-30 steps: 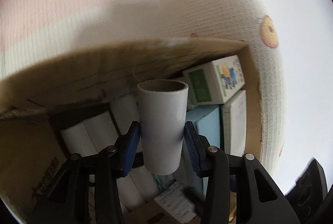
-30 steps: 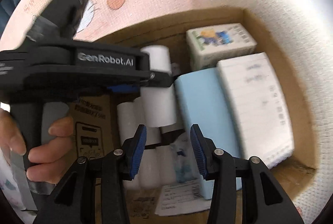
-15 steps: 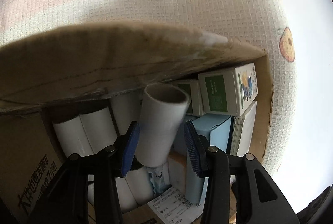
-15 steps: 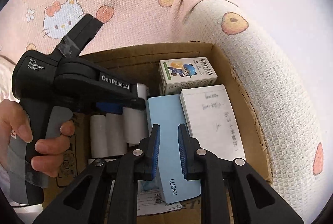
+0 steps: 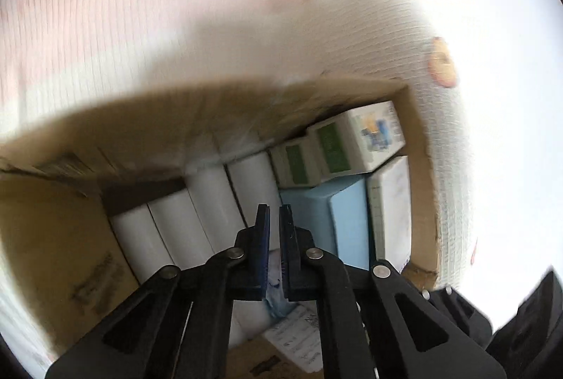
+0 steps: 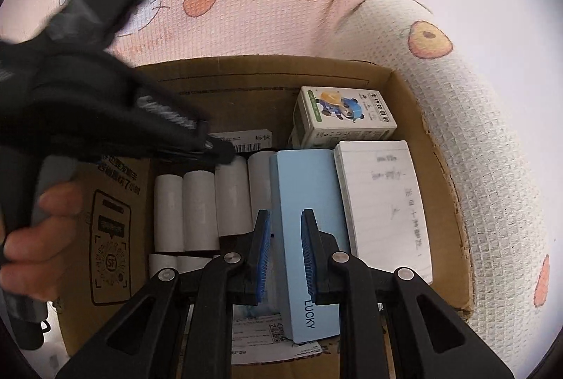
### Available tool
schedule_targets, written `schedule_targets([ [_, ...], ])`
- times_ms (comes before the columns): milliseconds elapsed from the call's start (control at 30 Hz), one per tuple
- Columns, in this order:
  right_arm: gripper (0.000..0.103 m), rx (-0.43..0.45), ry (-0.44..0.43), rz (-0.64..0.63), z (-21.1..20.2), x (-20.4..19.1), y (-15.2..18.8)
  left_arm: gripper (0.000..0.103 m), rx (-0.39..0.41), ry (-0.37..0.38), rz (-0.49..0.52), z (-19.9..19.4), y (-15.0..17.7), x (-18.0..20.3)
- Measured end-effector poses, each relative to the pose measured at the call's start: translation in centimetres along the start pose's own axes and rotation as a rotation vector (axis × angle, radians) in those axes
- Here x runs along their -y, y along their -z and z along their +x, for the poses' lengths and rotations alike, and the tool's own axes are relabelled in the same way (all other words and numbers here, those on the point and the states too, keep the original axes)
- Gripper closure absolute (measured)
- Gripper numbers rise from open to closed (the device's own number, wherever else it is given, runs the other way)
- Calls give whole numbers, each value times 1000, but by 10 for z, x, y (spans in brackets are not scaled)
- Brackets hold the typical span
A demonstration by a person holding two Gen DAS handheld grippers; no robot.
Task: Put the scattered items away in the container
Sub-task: 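Move both open grippers back to the remaining white tubes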
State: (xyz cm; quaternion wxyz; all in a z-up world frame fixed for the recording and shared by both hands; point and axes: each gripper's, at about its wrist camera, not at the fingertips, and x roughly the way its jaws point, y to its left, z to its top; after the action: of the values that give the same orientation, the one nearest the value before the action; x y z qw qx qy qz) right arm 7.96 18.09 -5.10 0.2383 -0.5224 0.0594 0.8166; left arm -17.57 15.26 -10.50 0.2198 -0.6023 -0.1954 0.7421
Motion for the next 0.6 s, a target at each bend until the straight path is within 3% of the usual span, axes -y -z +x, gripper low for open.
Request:
schedule_targets([
  [267,88,11,-10,-11,-11,-15,-4,99,159,-44,165,-37,16,14],
  [600,88,23,-31,31,-28,-37,2,99,262,-12,200,-85,48,-2],
])
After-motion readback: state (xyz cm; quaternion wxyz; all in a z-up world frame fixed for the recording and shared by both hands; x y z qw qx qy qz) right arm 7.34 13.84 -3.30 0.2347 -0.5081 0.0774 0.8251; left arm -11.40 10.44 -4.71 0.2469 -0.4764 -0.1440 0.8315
